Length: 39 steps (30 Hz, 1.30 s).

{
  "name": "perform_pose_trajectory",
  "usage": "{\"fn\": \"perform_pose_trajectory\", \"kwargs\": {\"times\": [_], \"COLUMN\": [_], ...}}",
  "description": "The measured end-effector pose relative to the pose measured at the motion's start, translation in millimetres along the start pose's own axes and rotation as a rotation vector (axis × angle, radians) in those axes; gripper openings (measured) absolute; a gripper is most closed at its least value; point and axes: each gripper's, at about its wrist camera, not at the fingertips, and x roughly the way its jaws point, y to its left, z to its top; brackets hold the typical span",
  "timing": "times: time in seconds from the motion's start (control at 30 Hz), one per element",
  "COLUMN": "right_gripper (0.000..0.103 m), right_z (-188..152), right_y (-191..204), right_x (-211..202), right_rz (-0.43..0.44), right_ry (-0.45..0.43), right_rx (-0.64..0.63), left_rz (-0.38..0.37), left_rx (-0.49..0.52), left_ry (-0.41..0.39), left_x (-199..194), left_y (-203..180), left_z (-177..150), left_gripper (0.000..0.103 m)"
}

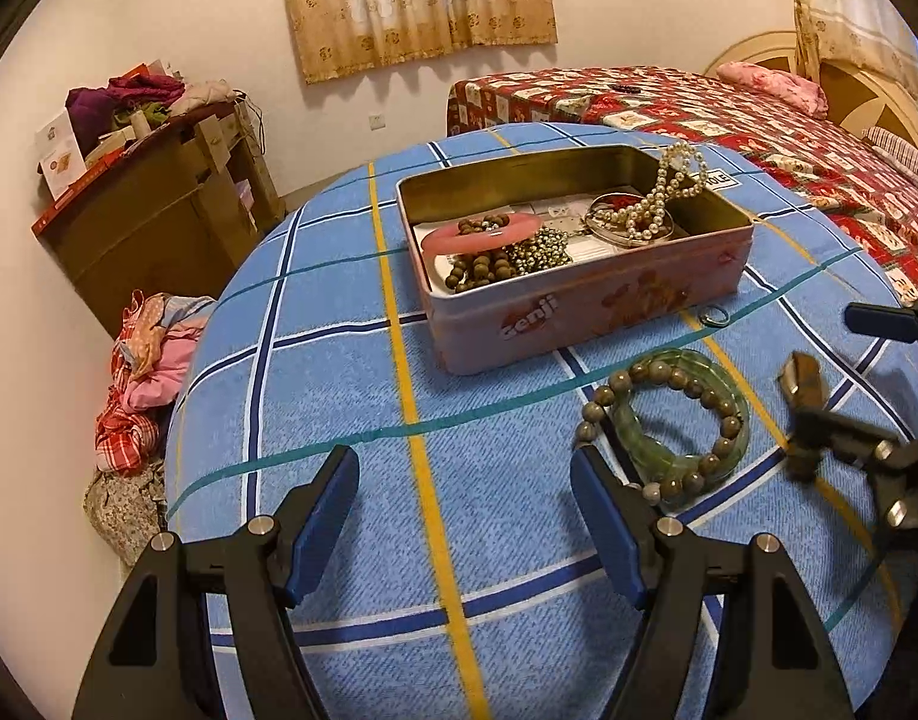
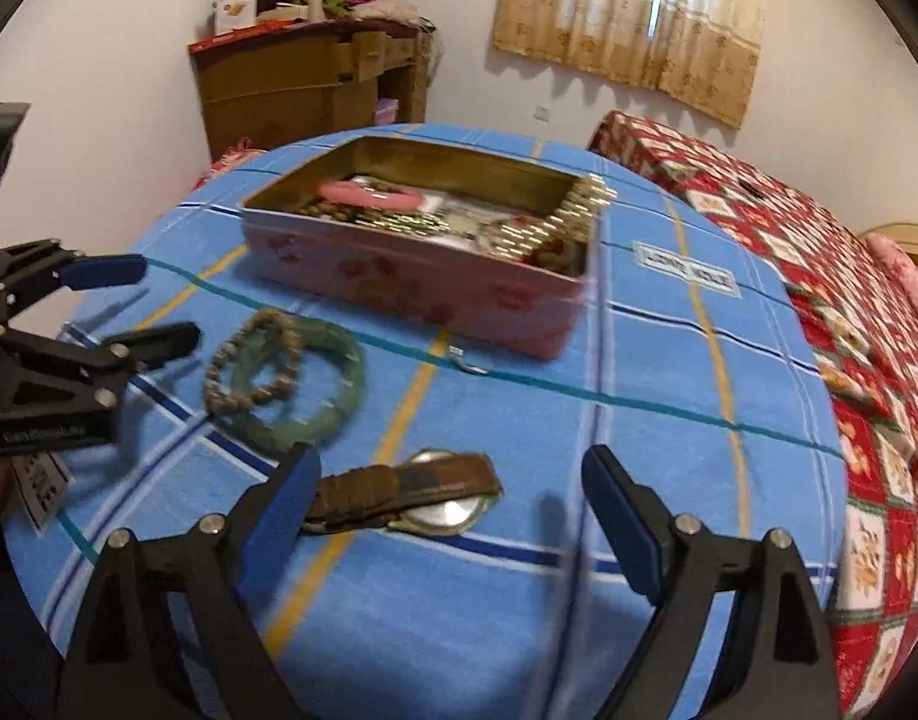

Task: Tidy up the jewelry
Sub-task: 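Move the left tool to the wooden bead bracelet while the right tool reaches the brown watch, then close the left tool on the bead bracelet while the right tool grasps the watch strap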

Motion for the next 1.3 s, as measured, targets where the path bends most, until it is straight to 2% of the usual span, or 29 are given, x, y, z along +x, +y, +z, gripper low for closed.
{"fn": "perform_pose_trajectory", "kwargs": {"times": [0.17, 0.33, 0.4, 0.43, 0.47, 0.57, 0.77, 1.0, 1.13, 1.3], "right_gripper": [0.091, 0.089, 0.081, 0.070, 0.068, 0.068, 0.070, 0.070, 0.071, 0.075], "right_z": [-4.9, -7.4, -6.7, -6.2, -5.7, -5.3, -4.2, -5.3, -5.0, -6.3], "right_y": [-16.4, -22.0, -24.7, -26.2, -27.7, -32.0, -30.2, -28.4, -27.4, -32.6], "right_x": [-9.1, -9.5, -9.1, -9.0, -9.0, -8.8, -5.8, 2.9, 1.5, 0.7], "right_rz": [-0.081, -0.088, -0.089, -0.091, -0.094, -0.117, -0.071, -0.027, -0.032, -0.056], "right_ry": [0.021, 0.025, 0.031, 0.035, 0.040, 0.048, 0.035, 0.036, 0.037, 0.045], "right_rx": [0.019, 0.044, 0.064, 0.072, 0.081, 0.103, 0.147, 0.175, 0.151, 0.146], "left_rz": [-0.011, -0.021, -0.024, -0.026, -0.030, -0.049, -0.083, -0.173, -0.094, 0.019], "left_rx": [0.000, 0.013, 0.018, 0.020, 0.022, 0.032, 0.049, 0.065, 0.117, 0.088], "left_ry": [0.006, -0.002, -0.006, -0.003, -0.002, 0.003, 0.013, 0.042, 0.027, 0.040], "left_x": [0.4, -0.4, 0.7, 2.5, 4.5, 9.0, 17.4, 24.9, 23.1, 25.8], "left_y": [-2.5, -6.5, -8.5, -9.2, -9.3, -12.5, -21.1, -28.3, -28.8, 4.0], "left_z": [0.5, 3.4, 5.3, 6.7, 7.1, 9.8, 12.5, 11.5, 9.9, 6.5], "left_gripper": [0.073, 0.073, 0.073, 0.073, 0.073, 0.073, 0.072, 0.044, 0.044, 0.045]}}
